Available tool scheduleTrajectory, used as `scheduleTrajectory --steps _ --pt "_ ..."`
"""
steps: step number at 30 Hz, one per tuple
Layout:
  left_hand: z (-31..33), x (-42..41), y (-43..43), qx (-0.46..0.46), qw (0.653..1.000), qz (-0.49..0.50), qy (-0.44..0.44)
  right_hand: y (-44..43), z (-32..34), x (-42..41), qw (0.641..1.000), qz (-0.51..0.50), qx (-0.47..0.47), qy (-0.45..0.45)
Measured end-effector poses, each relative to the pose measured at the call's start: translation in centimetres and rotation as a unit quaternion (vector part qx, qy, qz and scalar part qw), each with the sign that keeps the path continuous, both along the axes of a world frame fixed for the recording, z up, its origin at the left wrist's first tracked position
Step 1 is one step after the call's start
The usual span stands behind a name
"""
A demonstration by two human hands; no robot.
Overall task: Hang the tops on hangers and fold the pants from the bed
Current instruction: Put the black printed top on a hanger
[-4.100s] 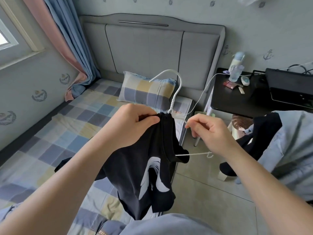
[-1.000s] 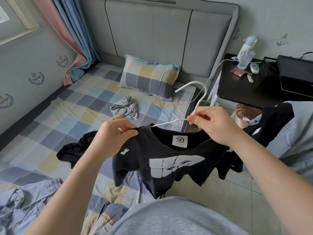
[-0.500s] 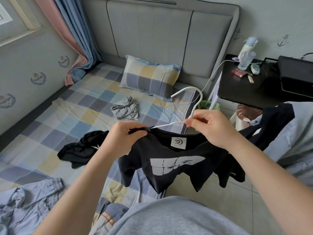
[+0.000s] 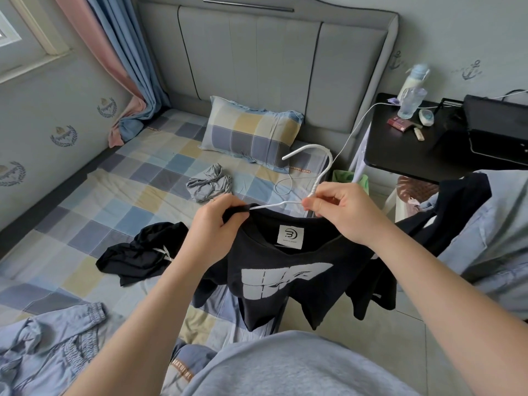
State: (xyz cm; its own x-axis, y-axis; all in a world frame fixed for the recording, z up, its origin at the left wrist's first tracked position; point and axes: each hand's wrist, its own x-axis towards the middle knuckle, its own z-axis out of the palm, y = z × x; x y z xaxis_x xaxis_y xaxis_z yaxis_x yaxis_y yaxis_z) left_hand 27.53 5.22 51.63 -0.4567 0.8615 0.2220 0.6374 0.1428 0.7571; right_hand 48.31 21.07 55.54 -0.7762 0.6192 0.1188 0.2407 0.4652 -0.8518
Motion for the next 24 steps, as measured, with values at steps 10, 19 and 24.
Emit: scheduleTrajectory --steps 10,19,24 --pt "1.1 -4.6 -1.6 0.064 0.993 0.088 -0.033 5.5 -3.5 5.7 0.964 0.035 -0.105 -0.241" --pt "0.6 -6.0 -2.4 0.039 0.994 0.098 0.01 5.9 -4.3 6.2 0.974 -0.124 0.016 -0.189" --pt "0.8 -6.0 -2.7 0.036 0.994 0.102 0.034 6.2 -3.5 6.1 0.979 -0.174 -0.083 -0.063"
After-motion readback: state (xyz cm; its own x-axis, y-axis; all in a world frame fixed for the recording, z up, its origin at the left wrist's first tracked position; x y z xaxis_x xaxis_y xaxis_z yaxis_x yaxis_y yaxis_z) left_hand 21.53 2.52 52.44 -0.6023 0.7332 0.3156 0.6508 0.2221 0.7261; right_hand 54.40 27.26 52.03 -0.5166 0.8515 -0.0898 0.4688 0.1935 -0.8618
